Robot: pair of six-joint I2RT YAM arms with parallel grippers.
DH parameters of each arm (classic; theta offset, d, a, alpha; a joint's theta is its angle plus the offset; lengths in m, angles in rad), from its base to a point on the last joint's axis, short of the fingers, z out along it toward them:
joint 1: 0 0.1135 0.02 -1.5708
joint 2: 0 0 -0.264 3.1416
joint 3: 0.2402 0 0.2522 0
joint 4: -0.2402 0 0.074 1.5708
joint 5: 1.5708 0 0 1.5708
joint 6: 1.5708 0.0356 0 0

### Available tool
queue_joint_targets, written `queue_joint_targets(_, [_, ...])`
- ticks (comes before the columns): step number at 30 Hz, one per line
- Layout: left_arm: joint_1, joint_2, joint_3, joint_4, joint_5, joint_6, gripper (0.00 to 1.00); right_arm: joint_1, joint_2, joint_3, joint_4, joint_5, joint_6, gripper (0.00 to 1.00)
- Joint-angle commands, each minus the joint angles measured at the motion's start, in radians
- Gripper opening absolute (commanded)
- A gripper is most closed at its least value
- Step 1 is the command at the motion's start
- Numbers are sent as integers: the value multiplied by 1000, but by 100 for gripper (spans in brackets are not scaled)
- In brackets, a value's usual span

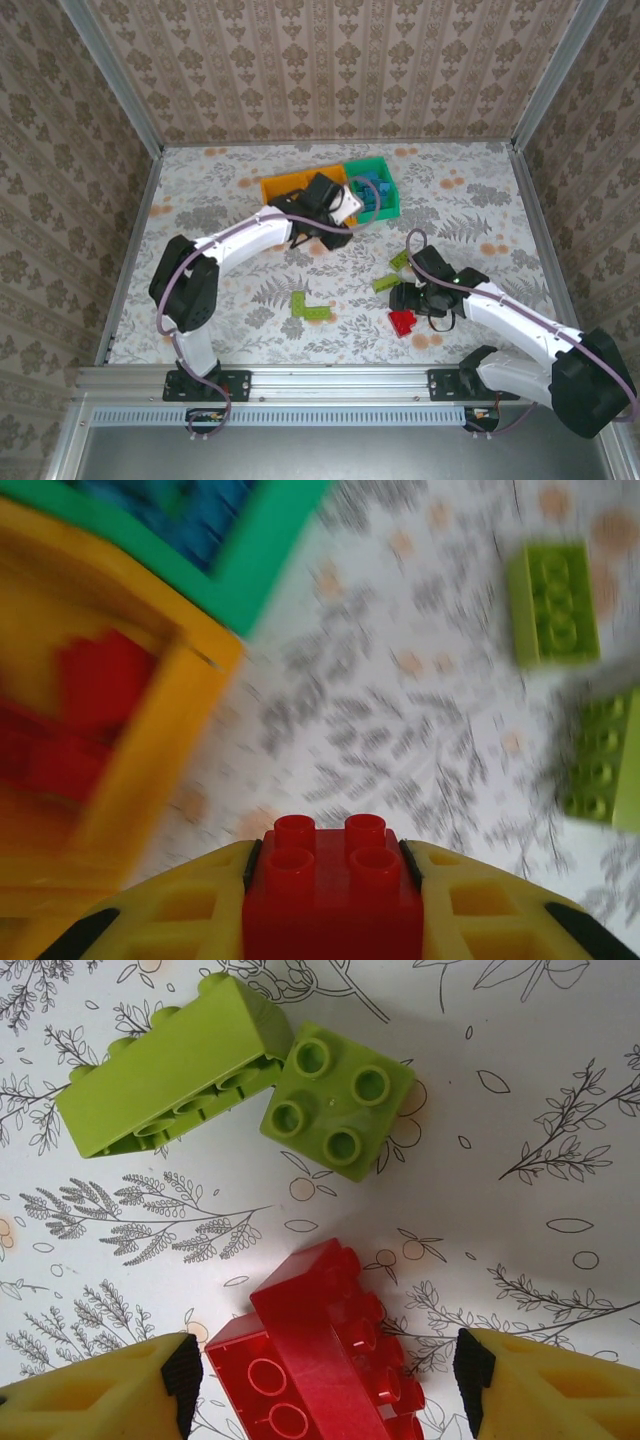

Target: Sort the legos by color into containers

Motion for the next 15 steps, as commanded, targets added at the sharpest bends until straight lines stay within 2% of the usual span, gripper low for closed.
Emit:
queue_joint_targets(1, [55, 57, 107, -31, 15, -70, 20, 21, 22, -9, 6, 36, 29, 69])
queue_joint_targets(7, [109, 194, 262, -50, -44, -103, 20, 41, 47, -10, 25, 41, 44, 67])
queue_joint_targets(12, [144, 324, 424, -117, -32, -127, 21, 43, 19, -26, 40, 43, 74, 60])
queue_joint_targets(15, [161, 354, 458, -118, -26, -162, 24, 46, 13, -35, 42, 39, 77, 57])
